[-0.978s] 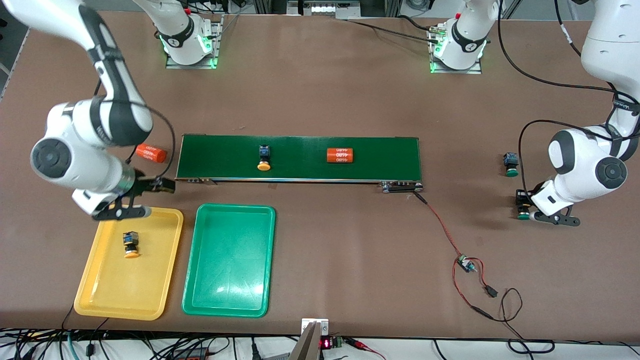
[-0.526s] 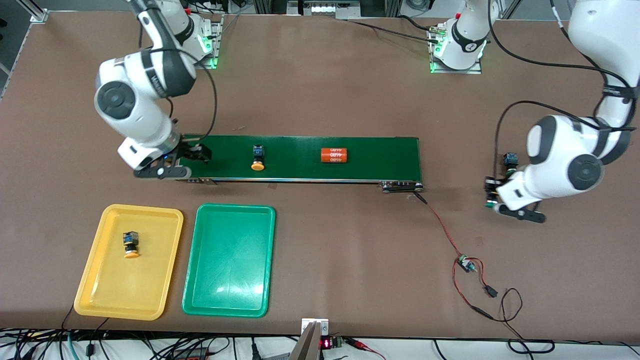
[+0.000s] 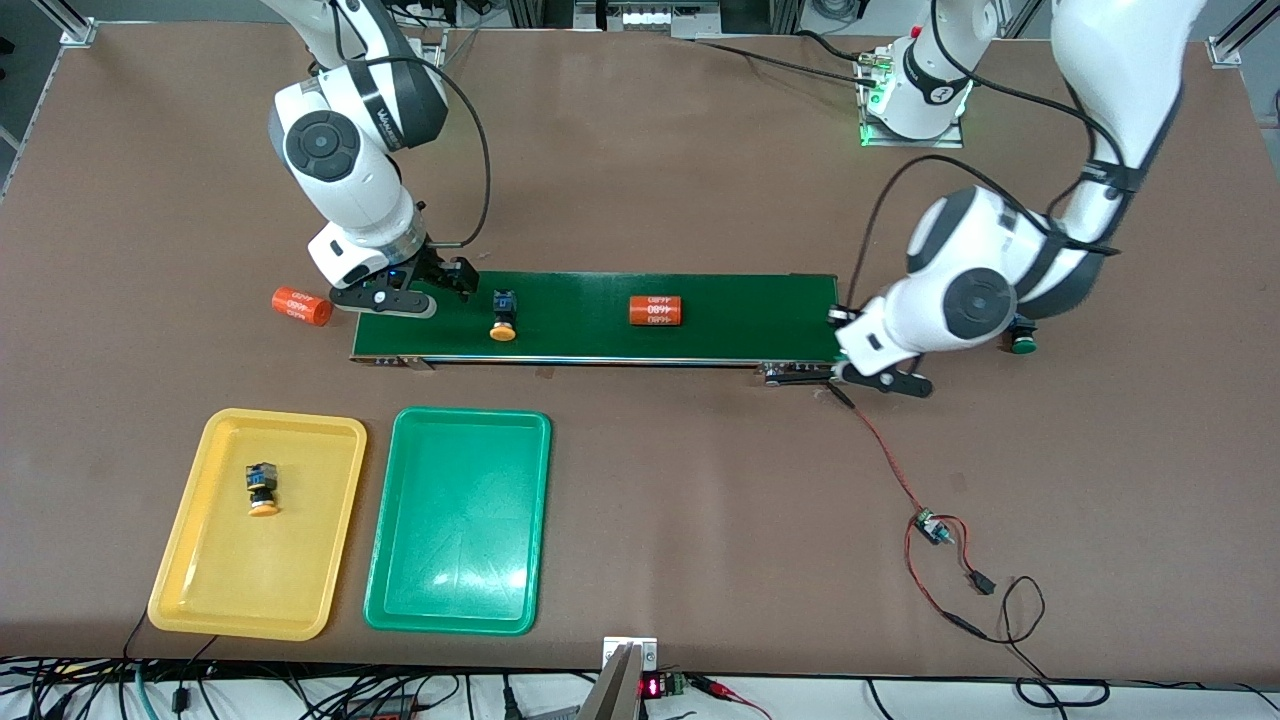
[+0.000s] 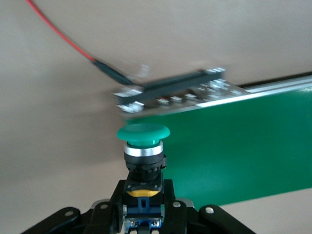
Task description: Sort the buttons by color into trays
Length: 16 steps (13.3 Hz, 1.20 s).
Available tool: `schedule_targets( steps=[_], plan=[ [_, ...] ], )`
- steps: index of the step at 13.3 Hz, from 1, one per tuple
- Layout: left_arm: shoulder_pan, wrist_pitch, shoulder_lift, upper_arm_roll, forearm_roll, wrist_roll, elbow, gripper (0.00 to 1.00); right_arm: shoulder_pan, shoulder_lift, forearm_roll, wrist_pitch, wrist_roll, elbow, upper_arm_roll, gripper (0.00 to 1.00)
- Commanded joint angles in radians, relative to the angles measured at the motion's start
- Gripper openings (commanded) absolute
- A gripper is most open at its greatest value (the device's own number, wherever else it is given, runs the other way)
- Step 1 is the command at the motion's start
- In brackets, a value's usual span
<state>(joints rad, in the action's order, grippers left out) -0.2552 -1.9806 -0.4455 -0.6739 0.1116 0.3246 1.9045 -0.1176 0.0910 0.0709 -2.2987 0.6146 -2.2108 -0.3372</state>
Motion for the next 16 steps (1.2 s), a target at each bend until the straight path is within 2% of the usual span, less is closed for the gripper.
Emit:
schedule_targets(
  steps=[1,3,4,5,6,9,12,13,16],
  plan=[
    [0.062,-0.026,-0.012,-0.015,-0.021,0.114,0.037,0.18,-0.027,-0.014,-0.013,-0.068,0.05,-0.053,0.0,1.0],
    [0.076,-0.114,-0.025,-0.015,-0.021,0.145,0.088,0.18,-0.051,0.012,-0.013,-0.103,0.063,-0.059,0.0,1.0],
    [0.076,-0.125,-0.025,-0.016,-0.021,0.146,0.099,0.27,-0.059,0.021,-0.01,-0.122,0.088,-0.066,0.0,1.0],
    [0.076,-0.126,-0.028,-0.015,-0.021,0.139,0.099,0.55,-0.065,0.032,-0.008,-0.142,0.096,-0.07,-0.002,1.0],
    [0.076,-0.126,-0.032,-0.015,-0.021,0.127,0.097,1.0,-0.065,0.041,-0.005,-0.156,0.096,-0.075,0.0,1.0],
    [0.042,-0.084,0.026,-0.018,-0.021,0.122,0.073,1.0,-0.065,0.072,0.004,-0.203,0.096,-0.082,0.0,1.0],
    [-0.018,0.089,0.096,-0.006,-0.021,0.122,-0.023,1.0,-0.06,0.102,0.026,-0.249,0.096,-0.092,0.0,1.0],
    [-0.035,0.117,0.099,0.013,-0.018,0.12,-0.047,1.0,-0.057,0.111,0.049,-0.258,0.096,-0.092,0.0,1.0],
    [-0.068,0.123,0.106,0.144,-0.007,0.058,-0.061,1.0,-0.028,0.134,0.107,-0.262,0.094,-0.092,0.001,1.0]
  ],
)
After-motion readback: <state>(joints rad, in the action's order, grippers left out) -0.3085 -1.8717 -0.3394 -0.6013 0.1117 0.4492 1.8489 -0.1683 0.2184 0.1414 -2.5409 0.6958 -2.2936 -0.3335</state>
